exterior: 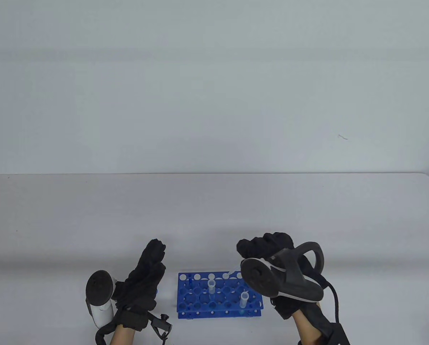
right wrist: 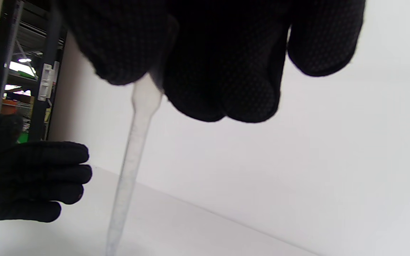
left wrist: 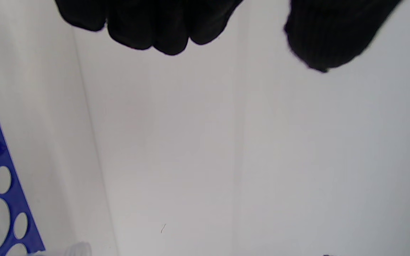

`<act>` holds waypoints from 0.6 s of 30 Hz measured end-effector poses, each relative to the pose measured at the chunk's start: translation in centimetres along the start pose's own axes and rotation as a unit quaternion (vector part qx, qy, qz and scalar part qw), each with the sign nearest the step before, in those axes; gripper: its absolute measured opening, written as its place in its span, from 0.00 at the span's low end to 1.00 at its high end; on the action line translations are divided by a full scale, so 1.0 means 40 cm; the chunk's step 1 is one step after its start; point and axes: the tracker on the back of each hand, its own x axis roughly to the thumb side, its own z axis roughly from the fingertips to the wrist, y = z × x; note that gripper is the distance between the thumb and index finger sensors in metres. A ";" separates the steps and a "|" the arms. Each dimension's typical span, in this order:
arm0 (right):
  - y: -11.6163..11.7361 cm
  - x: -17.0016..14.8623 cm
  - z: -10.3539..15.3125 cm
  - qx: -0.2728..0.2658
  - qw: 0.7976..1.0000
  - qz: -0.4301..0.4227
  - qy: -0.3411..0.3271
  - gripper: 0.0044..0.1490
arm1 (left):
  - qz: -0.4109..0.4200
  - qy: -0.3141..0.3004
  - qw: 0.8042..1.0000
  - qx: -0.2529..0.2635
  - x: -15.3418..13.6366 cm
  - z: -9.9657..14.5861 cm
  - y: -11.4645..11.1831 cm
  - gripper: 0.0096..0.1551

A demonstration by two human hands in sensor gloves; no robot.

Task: Press a plastic transfer pipette bulb to move liquid between test tubes

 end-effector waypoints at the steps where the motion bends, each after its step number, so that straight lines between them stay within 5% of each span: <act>1: -0.002 -0.009 0.005 0.006 1.000 0.000 0.004 0.30 | 0.000 0.000 1.000 0.000 0.000 0.000 0.000 0.57; 18: 0.071 -0.012 -0.012 0.117 0.993 0.011 -0.006 0.26 | -0.003 0.003 1.000 -0.004 -0.003 0.002 -0.005 0.57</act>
